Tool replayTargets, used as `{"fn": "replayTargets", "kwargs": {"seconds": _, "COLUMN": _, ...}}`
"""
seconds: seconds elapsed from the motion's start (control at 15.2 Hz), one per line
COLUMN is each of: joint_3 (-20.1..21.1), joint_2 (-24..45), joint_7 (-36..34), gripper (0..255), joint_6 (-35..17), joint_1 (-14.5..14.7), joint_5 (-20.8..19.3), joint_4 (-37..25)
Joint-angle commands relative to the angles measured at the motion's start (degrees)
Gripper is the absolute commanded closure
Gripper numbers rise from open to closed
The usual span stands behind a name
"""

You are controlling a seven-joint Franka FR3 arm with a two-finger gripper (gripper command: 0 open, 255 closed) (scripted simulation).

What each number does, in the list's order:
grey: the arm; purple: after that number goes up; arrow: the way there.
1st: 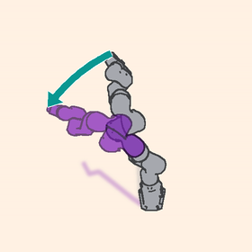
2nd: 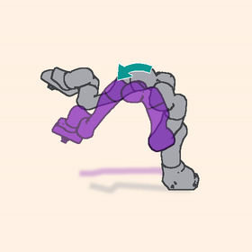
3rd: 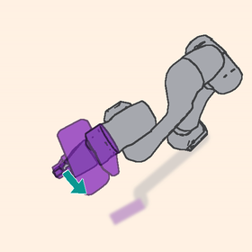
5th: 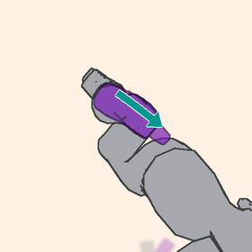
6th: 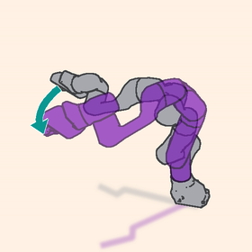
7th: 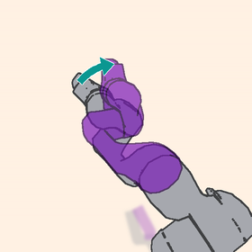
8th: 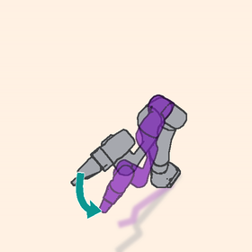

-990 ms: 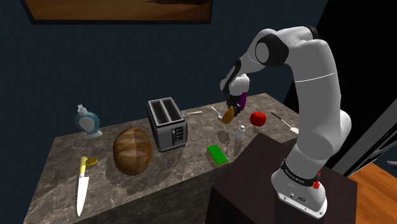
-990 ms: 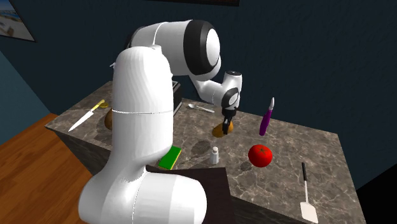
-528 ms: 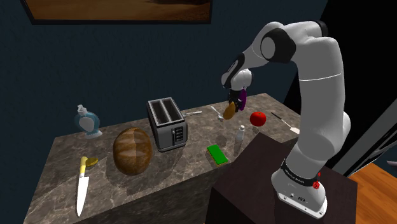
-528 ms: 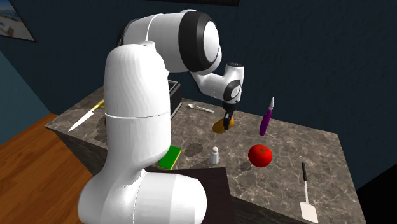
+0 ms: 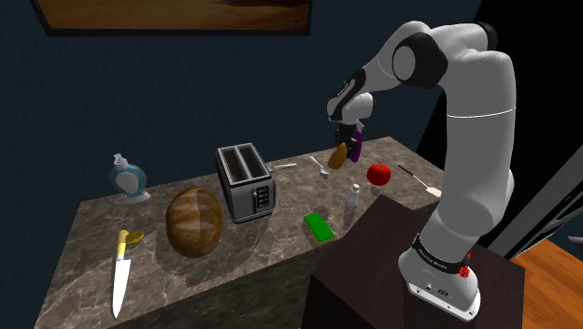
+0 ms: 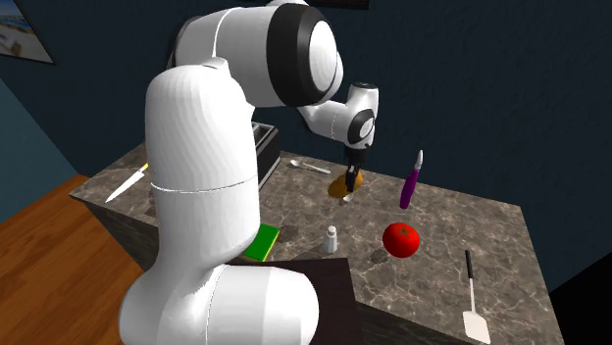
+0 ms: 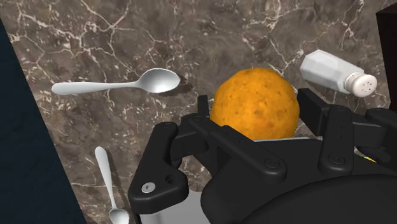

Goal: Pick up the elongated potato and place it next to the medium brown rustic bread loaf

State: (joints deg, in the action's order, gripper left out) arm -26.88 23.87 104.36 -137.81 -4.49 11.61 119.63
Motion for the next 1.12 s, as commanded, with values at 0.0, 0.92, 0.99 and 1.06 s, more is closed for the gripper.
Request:
{"fn": "replayTargets", "kwargs": {"seconds": 0.0, "joint_3": -0.11, "joint_2": -1.26, "joint_7": -1.55, "gripper": 255, "joint_6": -0.03, "joint_1": 1.36, "joint_5": -0.66, "joint_4": 1.21}}
{"fn": "replayTargets", "kwargs": {"seconds": 0.92, "joint_3": 3.6, "joint_2": -8.3, "joint_7": -22.74, "gripper": 255, "joint_6": -2.86, "joint_1": 17.0, "joint_5": -4.68, "joint_4": 10.43}}
{"fn": "replayTargets", "kwargs": {"seconds": 0.99, "joint_3": 4.02, "joint_2": -8.47, "joint_7": -24.24, "gripper": 255, "joint_6": -2.87, "joint_1": 18.0, "joint_5": -4.8, "joint_4": 10.58}}
{"fn": "replayTargets", "kwargs": {"seconds": 1.06, "joint_3": 4.47, "joint_2": -8.59, "joint_7": -25.74, "gripper": 255, "joint_6": -2.86, "joint_1": 18.98, "joint_5": -4.91, "joint_4": 10.67}}
